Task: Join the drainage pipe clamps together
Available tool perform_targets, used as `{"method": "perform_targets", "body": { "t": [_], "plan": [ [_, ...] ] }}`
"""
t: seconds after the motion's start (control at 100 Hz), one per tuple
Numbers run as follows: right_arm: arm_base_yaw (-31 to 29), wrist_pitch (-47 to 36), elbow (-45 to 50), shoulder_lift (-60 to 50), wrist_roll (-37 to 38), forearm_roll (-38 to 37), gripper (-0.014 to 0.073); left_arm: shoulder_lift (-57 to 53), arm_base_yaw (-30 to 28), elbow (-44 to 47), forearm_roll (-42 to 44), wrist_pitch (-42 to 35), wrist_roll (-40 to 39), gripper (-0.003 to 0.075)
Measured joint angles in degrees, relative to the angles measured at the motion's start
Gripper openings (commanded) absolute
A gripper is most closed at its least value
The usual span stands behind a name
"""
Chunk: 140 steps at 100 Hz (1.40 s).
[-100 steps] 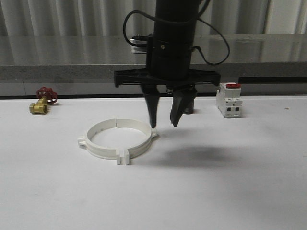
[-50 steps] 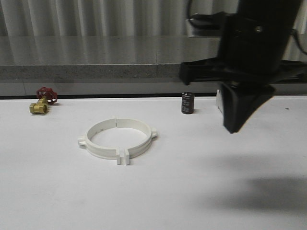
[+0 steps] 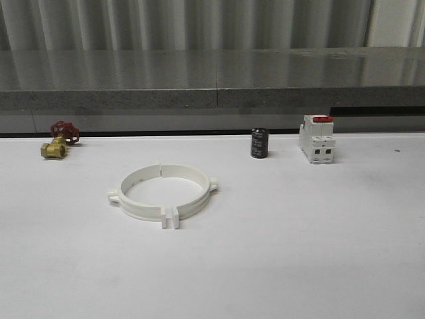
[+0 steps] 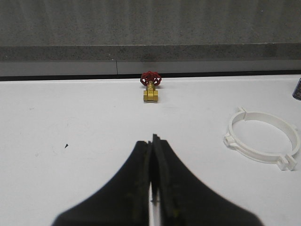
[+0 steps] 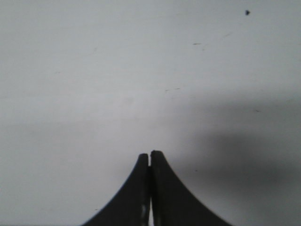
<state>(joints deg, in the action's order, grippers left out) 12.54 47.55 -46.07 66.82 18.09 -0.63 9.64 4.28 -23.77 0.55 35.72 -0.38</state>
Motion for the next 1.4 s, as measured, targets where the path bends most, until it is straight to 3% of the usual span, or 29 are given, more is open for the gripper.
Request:
{"method": "perform_targets", "body": {
  "t": [0.37, 1.07, 1.19, 1.4],
  "plan": [
    [-11.50, -2.23, 7.50, -14.44, 0.00, 0.00, -0.0065, 0.00, 0.00, 0.00, 0.00, 0.00, 0.00, -0.0021],
    [-11.99, -8.97, 24.07, -52.38, 0.00, -8.66, -0.0065, 0.00, 0.00, 0.00, 0.00, 0.00, 0.00, -0.0021],
    [-11.99, -13.97, 27.20, -57.02, 0.00, -10.50, -0.0065, 0.00, 0.00, 0.00, 0.00, 0.00, 0.00, -0.0021],
    [-13.67, -30.94, 37.11, -64.61, -0.87, -11.17, -0.0065, 0.00, 0.00, 0.00, 0.00, 0.00, 0.00, -0.0021]
  ]
}}
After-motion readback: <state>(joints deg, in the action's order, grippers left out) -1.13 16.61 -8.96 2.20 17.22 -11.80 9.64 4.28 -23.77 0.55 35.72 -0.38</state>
